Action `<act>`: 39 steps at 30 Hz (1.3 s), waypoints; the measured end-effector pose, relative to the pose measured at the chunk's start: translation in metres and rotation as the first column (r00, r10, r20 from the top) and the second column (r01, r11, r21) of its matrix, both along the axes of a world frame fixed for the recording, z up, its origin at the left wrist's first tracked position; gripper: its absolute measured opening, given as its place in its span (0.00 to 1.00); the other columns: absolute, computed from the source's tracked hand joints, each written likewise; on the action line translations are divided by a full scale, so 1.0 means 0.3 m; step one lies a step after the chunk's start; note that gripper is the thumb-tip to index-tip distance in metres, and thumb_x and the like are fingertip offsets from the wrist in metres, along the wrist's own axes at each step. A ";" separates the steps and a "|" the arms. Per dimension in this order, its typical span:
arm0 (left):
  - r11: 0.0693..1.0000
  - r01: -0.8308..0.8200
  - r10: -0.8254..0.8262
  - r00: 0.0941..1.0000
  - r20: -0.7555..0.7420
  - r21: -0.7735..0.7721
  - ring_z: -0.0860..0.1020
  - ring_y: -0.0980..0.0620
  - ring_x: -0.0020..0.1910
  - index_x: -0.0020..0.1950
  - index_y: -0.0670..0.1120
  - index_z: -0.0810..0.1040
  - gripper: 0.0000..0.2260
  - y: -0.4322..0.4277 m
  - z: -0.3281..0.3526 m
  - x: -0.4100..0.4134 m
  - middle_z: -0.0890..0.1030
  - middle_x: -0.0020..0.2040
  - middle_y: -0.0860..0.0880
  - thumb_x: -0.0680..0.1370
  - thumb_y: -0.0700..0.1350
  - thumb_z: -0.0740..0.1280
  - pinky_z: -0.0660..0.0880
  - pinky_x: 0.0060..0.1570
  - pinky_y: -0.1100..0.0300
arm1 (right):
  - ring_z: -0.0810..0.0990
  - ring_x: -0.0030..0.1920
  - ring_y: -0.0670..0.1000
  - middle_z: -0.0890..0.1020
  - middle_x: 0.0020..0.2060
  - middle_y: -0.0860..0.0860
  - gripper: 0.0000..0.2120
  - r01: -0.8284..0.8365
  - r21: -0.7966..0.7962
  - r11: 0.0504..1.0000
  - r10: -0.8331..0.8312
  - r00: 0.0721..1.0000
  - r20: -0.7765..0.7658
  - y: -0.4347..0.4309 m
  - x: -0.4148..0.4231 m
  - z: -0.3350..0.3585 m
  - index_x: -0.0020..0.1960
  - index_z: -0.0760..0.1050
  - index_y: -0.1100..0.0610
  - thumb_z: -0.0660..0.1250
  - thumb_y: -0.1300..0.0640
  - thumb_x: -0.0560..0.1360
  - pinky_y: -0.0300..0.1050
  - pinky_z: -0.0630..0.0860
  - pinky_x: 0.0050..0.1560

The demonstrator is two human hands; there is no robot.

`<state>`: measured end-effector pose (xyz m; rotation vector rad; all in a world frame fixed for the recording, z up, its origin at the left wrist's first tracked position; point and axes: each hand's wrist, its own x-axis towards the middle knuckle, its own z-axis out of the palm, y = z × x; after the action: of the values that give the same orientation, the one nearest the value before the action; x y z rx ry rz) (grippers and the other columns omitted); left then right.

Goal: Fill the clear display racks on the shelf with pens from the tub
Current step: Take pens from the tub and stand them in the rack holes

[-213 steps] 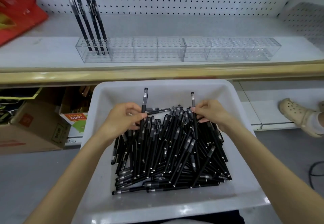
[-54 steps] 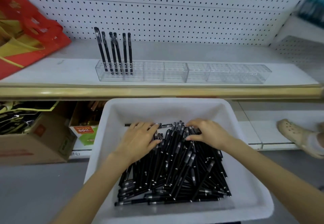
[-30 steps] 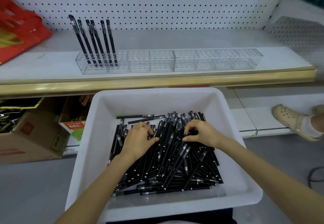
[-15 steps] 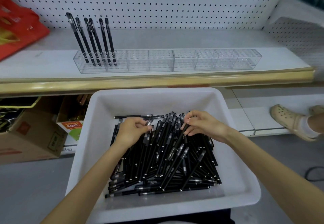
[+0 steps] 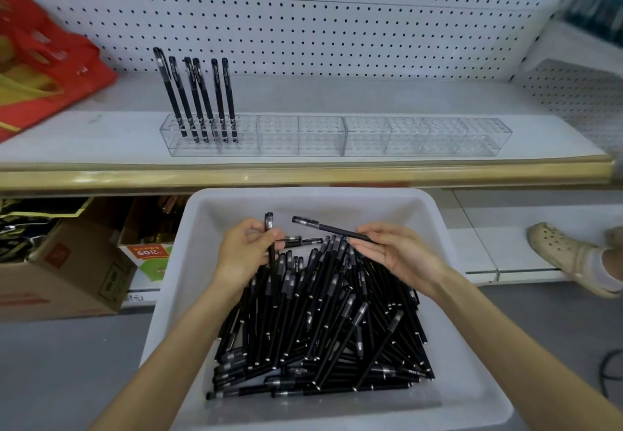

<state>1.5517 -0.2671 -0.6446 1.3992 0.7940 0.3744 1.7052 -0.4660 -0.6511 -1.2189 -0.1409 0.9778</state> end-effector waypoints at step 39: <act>0.948 -0.105 0.072 0.990 0.119 0.301 0.84 0.50 0.45 0.40 0.42 0.82 0.07 0.320 0.247 0.000 0.85 0.40 0.44 0.75 0.44 0.70 0.81 0.47 0.53 | 0.83 0.37 0.49 0.84 0.35 0.51 0.10 -0.202 -0.084 0.976 0.205 0.709 0.675 0.469 0.038 0.348 0.51 0.76 0.63 0.71 0.68 0.71 0.41 0.81 0.38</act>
<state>1.5517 -0.1711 -0.5704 1.6203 0.7337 0.6604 1.7165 -0.3254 -0.5467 -1.5481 -0.8803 0.6641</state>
